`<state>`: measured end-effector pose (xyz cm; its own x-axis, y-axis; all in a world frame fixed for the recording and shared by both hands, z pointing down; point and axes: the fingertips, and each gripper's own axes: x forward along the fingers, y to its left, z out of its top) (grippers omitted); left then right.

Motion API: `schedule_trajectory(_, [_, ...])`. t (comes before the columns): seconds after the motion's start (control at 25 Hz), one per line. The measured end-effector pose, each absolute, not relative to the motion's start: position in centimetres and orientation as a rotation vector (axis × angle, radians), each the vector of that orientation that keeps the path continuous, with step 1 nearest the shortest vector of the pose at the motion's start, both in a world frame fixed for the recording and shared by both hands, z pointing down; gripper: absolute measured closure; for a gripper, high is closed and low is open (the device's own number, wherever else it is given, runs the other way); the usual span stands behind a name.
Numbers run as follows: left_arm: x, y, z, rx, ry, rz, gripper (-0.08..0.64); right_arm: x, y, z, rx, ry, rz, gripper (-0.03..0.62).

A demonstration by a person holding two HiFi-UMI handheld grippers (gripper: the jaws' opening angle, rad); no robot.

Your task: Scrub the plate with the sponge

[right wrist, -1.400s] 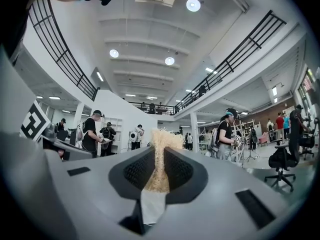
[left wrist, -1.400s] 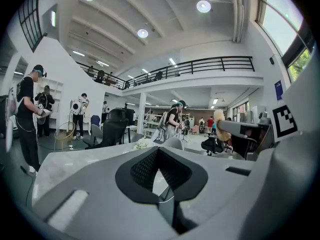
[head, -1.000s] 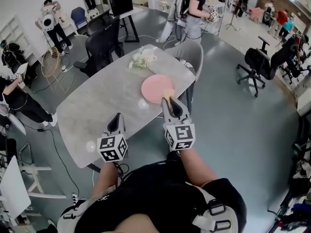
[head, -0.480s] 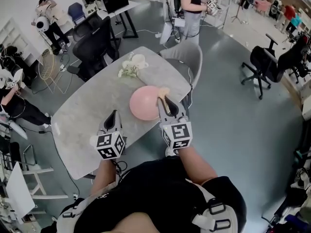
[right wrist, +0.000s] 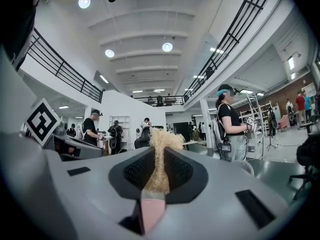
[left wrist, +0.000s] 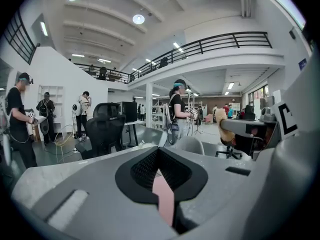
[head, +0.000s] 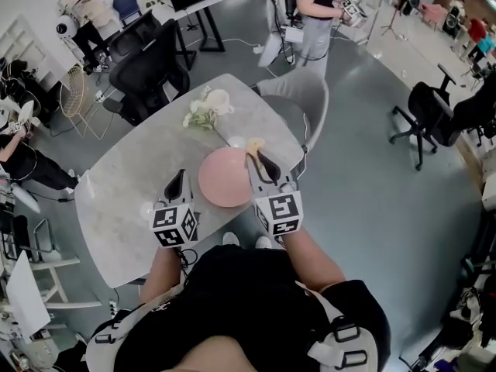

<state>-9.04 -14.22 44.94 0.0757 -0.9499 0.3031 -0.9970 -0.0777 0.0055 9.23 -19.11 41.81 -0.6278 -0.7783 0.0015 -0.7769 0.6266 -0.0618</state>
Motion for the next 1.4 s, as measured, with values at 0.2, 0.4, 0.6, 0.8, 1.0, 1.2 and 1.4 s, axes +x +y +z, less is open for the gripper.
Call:
schedule_trajectory(0.2, [-10.5, -17.4, 46.4, 2.138, -1.927, 0.345, 0.554, 7.8, -21.6, 42.9, -1.355, 2.845, -0.105, 0.538])
schedule_trajectory(0.4, [-11.4, -20.0, 49.2, 2.15, -1.831, 0.438, 0.524, 7.1, -23.2, 44.4, -1.403, 2.864, -0.152, 0.54])
schedule_trajectory(0.6, [-12.9, -21.7, 55.1, 2.05, -1.732, 0.511, 0.459, 7.5, -24.0, 45.4, -1.463, 2.882, -0.179, 0.538])
schedule_trajectory(0.8, [-14.5, -22.6, 62.1, 1.933, -1.631, 0.584, 0.457, 8.1, -24.3, 46.3, -1.541, 2.885, -0.186, 0.538])
schedule_trajectory(1.0, [-15.3, -22.7, 68.6, 1.817, -1.521, 0.628, 0.457, 8.8, -24.4, 47.3, -1.613, 2.892, -0.217, 0.539])
schedule_trajectory(1.2, [-15.9, -21.7, 73.8, 1.685, -1.435, 0.637, 0.456, 9.3, -24.6, 48.5, -1.669, 2.897, -0.246, 0.54])
schedule_trajectory(1.4, [-15.4, -20.3, 77.6, 1.576, -1.316, 0.624, 0.456, 9.7, -24.6, 48.9, -1.707, 2.895, -0.254, 0.538])
